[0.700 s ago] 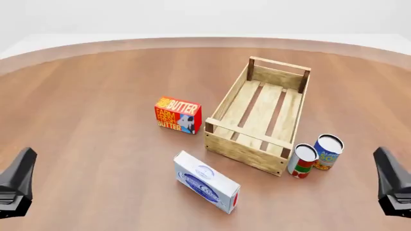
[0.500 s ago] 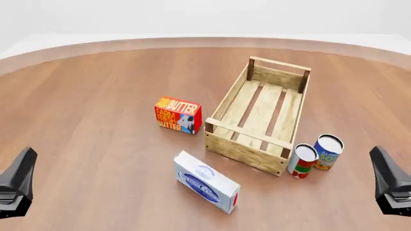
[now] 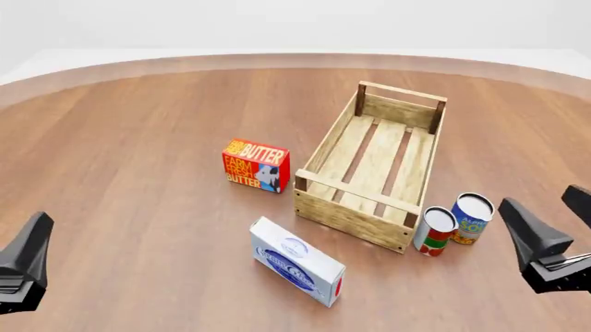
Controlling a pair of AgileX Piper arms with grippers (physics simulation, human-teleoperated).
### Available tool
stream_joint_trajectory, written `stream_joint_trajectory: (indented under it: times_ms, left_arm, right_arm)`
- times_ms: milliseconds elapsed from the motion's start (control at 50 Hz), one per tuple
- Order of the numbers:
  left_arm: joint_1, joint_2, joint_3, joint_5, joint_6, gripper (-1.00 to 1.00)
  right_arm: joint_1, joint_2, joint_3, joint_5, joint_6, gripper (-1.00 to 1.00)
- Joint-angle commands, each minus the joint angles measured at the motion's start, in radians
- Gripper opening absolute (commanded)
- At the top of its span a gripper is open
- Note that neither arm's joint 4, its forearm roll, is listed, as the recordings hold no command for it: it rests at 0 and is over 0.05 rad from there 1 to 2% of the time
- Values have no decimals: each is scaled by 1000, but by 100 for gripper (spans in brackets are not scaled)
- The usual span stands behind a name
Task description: Pick up the ketchup, and put it in the wooden tray.
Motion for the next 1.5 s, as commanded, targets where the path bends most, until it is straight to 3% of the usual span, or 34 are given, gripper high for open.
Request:
stream_joint_trajectory:
  times_ms: [20, 220, 400, 980, 1500]
  left_arm:
    - [0, 0, 0, 0, 0, 100]
    - [0, 0, 0, 0, 0, 100]
    - [0, 0, 0, 0, 0, 100]
    - [0, 0, 0, 0, 0, 100]
    - [0, 0, 0, 0, 0, 100]
  right_arm:
    - [113, 104, -103, 57, 6, 100]
    - [244, 179, -184, 91, 19, 100]
    - [381, 301, -202, 9, 92, 100]
    - [714, 758, -311, -259, 99, 100]
    - [944, 1107, -485, -372, 85, 100]
